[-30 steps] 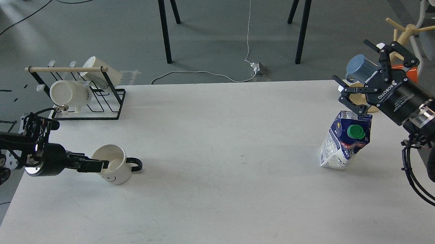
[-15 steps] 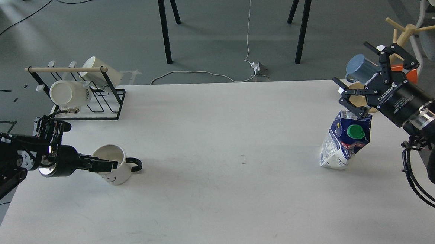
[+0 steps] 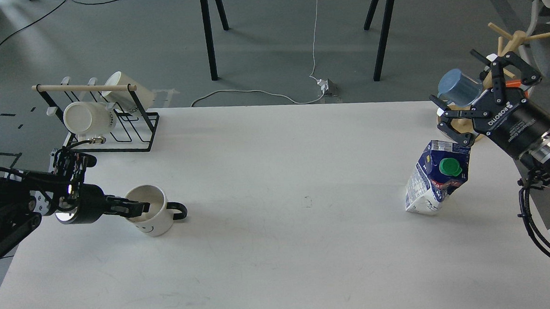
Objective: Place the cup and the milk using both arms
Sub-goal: 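Lift the white mug with the left gripper and carry it toward table center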
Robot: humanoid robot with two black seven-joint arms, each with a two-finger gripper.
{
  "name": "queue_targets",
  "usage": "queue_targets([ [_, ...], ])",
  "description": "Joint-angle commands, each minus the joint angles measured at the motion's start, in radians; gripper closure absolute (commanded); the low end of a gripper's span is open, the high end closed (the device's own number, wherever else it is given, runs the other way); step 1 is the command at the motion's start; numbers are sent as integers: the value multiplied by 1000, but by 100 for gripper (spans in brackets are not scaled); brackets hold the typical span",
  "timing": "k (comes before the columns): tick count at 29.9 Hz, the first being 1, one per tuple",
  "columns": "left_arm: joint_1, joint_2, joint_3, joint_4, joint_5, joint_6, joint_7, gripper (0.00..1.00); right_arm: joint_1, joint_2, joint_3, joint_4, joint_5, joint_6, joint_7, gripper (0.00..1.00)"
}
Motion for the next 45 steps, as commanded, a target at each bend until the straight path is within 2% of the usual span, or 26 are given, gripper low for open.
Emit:
queue_targets([
  [1, -7, 3, -2, -12, -1, 0, 0, 100, 0, 1, 2, 1, 2, 0, 0, 4],
  [13, -68, -14, -12, -62, -6, 0, 0, 99, -2, 11, 10, -13, 3, 0, 0, 4],
  [22, -152, -187, -8, -84, -6, 0, 0, 99, 6, 8, 13, -15, 8, 0, 0, 4],
  [26, -162, -294, -5, -87, 3, 0, 0, 99, 3, 8, 16, -16, 11, 0, 0, 4],
  [32, -162, -382, -3, -87, 26, 0, 0, 98, 1, 9, 13, -29, 12, 0, 0, 4],
  [37, -157, -396, -2, -84, 28, 0, 0, 90, 1, 9, 13, -30, 11, 0, 0, 4],
  [45, -146, -385, -2, -84, 42, 0, 0, 89, 0, 9, 11, -29, 11, 0, 0, 4],
])
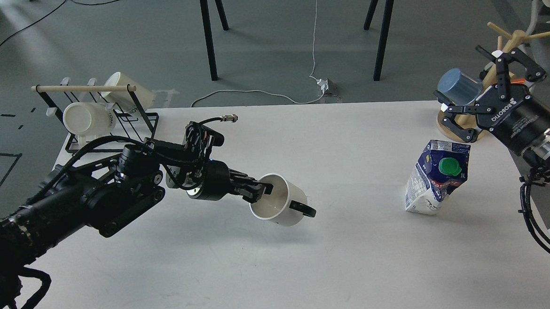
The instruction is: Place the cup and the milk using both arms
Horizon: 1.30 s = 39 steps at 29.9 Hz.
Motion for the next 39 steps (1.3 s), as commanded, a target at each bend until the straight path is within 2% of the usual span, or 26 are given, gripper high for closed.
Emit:
queue_targets([
  [1, 5, 4, -1, 0, 6, 0, 0, 89, 0, 0, 0, 1, 0, 0, 0, 4],
  [6, 10, 11, -1, 0, 6, 0, 0, 87, -2, 1, -2, 1, 0, 0, 0, 4],
  [11, 10, 14, -1, -3, 6, 0, 0, 79, -2, 1, -2, 0, 0, 0, 0, 4],
  [23, 10, 20, -9, -5, 3, 0, 0, 72, -9, 1, -2, 1, 0, 0, 0, 4],
  [26, 10, 30, -13, -6, 0, 0, 0, 62, -8, 1, -2, 1, 1, 0, 0, 4],
  [31, 13, 35, -47, 15, -96, 0, 0, 26, -6, -7, 6, 12, 6, 0, 0, 4],
  [35, 14, 79, -53, 69, -354, 0, 0, 18, -6, -63, 68, 21, 41, 0, 0, 4],
  [39, 17, 171, -53, 75, -674, 0, 0, 14, -8, -174, 96, 15, 216, 0, 0, 3],
])
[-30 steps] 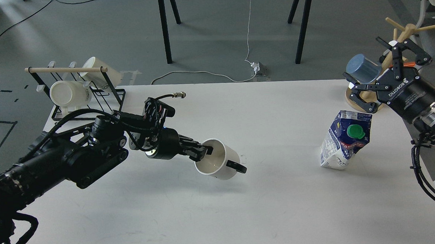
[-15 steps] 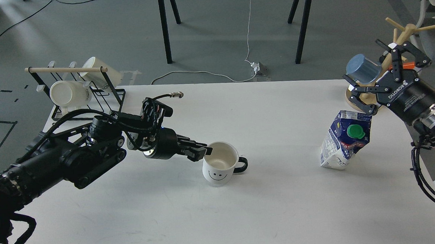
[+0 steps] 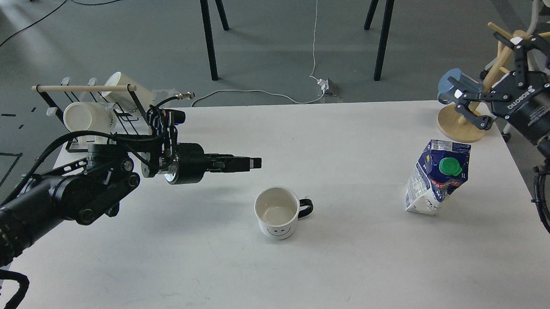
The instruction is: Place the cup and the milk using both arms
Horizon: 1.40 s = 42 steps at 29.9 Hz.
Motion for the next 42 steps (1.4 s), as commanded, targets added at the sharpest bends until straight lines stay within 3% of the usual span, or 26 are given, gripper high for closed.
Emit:
queue_targets([
  [1, 11, 90, 0, 9, -314, 0, 0, 12, -6, -116, 10, -8, 171, 0, 0, 3],
  [5, 53, 167, -1, 14, -709, 0, 0, 6, -129, -224, 4, -8, 339, 0, 0, 3],
  [9, 83, 212, -1, 15, -1024, 0, 0, 4, -355, -236, 4, -8, 434, 0, 0, 3],
  [17, 113, 200, -3, 14, -1160, 0, 0, 3, -719, -129, 1, 1, 338, 0, 0, 3],
  [26, 141, 167, 2, 14, -1154, 0, 0, 2, -722, 116, 17, 35, 195, 0, 0, 3],
  [35, 195, 175, 2, 15, -1147, 0, 0, 2, -676, 337, 41, -39, 169, 0, 0, 3],
  [42, 233, 174, 2, 18, -1147, 0, 0, 2, -682, 398, 154, -70, 170, 0, 0, 3],
])
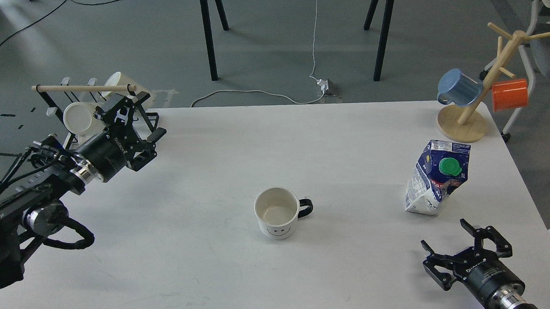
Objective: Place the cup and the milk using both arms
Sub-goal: 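Bring the right gripper up to the milk carton from the near side, then close the right gripper around the milk carton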
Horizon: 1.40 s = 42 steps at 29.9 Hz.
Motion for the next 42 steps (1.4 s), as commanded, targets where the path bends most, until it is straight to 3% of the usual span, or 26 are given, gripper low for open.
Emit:
queue_targets([
  [1, 18, -1, 0, 1, 0, 0, 0, 2, -3, 21, 55, -22, 1, 0, 0, 3],
  [9, 42, -3, -1, 1, 0, 0, 0, 2, 3, 68, 102, -61, 1, 0, 0, 3],
  [17, 62, -3, -1, 1, 0, 0, 0, 2, 71, 191, 104, -190, 3, 0, 0, 3],
  [26, 69, -7, -1, 4, 0, 0, 0, 2, 125, 200, 109, -206, 11, 0, 0, 6],
  [28, 67, -7, -1, 8, 0, 0, 0, 2, 125, 200, 109, -206, 9, 0, 0, 16],
  [32, 67, -12, -3, 36, 0, 0, 0, 2, 122, 200, 107, -206, 0, 0, 0, 51],
  [35, 67, -27, -1, 45, 0, 0, 0, 2, 117, 200, 107, -207, -8, 0, 0, 55],
  [38, 67, -27, -1, 47, 0, 0, 0, 2, 114, 200, 110, -212, -31, 0, 0, 72],
  [42, 67, -27, -1, 48, 0, 0, 0, 1, 114, 200, 110, -215, -32, 0, 0, 78],
])
